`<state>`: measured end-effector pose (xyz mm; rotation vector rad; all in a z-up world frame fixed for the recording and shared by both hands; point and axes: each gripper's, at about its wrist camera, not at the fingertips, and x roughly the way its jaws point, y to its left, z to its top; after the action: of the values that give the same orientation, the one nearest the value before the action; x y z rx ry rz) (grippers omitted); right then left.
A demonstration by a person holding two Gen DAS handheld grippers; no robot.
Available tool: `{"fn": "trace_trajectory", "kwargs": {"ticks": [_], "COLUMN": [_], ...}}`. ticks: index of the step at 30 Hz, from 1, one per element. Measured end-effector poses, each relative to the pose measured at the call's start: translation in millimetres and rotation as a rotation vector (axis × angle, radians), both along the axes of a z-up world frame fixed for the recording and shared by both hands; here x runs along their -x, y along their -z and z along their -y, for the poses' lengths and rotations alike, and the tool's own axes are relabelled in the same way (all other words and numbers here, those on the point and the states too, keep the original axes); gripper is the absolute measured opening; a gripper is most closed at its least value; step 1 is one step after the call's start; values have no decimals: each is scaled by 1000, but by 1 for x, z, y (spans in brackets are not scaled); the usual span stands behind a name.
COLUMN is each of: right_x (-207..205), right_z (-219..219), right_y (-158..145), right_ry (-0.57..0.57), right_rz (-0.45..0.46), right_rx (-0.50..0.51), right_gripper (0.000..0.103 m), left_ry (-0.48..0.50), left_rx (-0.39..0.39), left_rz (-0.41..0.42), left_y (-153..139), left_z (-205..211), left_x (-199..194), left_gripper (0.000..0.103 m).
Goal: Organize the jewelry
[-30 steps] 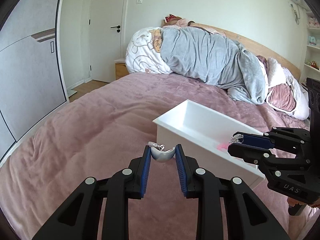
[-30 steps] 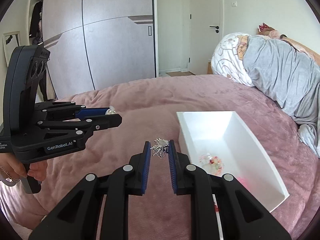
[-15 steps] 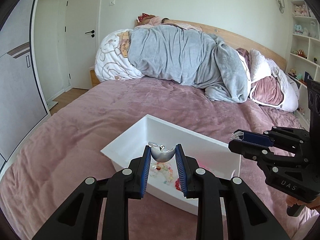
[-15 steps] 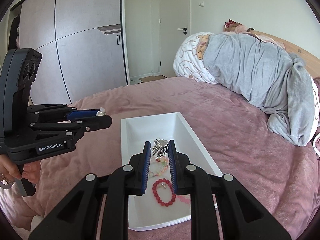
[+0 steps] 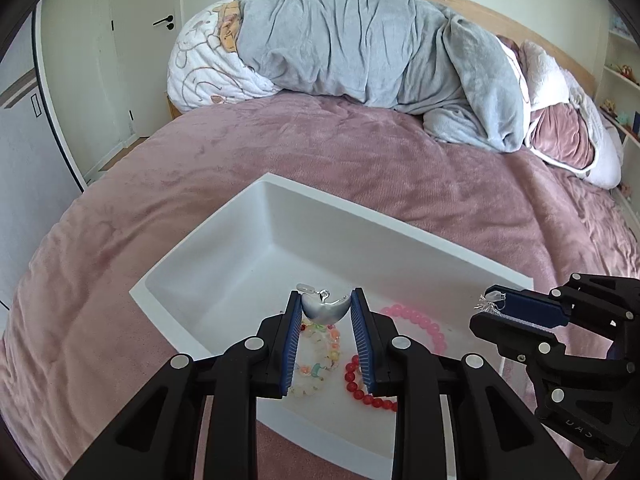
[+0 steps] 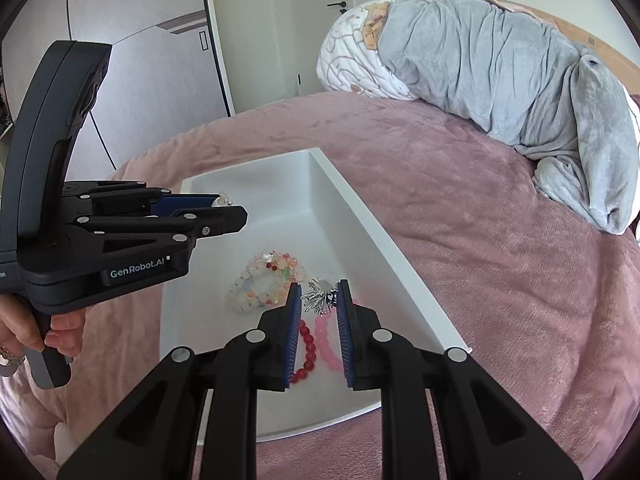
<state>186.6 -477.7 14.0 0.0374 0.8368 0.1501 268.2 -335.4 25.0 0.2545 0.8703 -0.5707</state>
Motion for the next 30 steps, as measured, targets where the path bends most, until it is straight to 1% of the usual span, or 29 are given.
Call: {"fn": "trace_trajectory", "kwargs": {"ticks": [2,6,7,8,10,13,14,15,16,17,18,21,23,25,26,29,30], "right_x": [-5,-13,-14,-15,-16,-17,-16,-16,-15,-13,-12,-5,1,8,12,26,31], "right_z": [1,1,1,1,1,0,-1,0,0,-1,-1,-3,-4,-4,-5,-6,-6], "right_y": [7,19,21,22,22,19,17,15,12,8,4,-9,-22,-37,-45,-65,-71], "right_ry": [1,-2,-3,-5,-6,-10,-8,-3,-1,-1,0,-10,-13,-11,-10,-3,-1], "right_rz": [-17,-50,-54,-56,-53,-43,-39,-31,-22,-10,2,43,84,131,152,213,230], "right_rx": [-4,-6,-12,-21,-32,-32,-32,-30,-30,-27,-18,-11,-11,-7,-5,11,15], "right_gripper": [18,19,19,20,20,20,22,28,36,40,43,42,42,43,44,53,59], "left_ry": [2,-19,-27,-34,-44,-49,-52,-56,-64,-71,-77,-84,-79,-60,-58,-66,-72], "left_rx": [-21,-35,-35,-34,-22,-17,-11,-5,0,7,14,48,80,126,134,139,140], "left_rz": [0,-22,-23,-19,1,31,44,57,76,94,112,167,212,268,296,360,374], "left_y": [8,21,23,23,21,15,12,9,5,0,-5,-23,-36,-51,-58,-75,-81], "left_z": [6,9,8,6,4,1,0,-1,-2,-4,-6,-11,-15,-22,-24,-30,-33], "left_x": [-4,-14,-16,-17,-17,-15,-14,-13,-12,-10,-8,0,9,22,28,45,51], "left_gripper": [30,30,32,40,44,55,59,61,67,71,73,80,90,93,94,96,96]}}
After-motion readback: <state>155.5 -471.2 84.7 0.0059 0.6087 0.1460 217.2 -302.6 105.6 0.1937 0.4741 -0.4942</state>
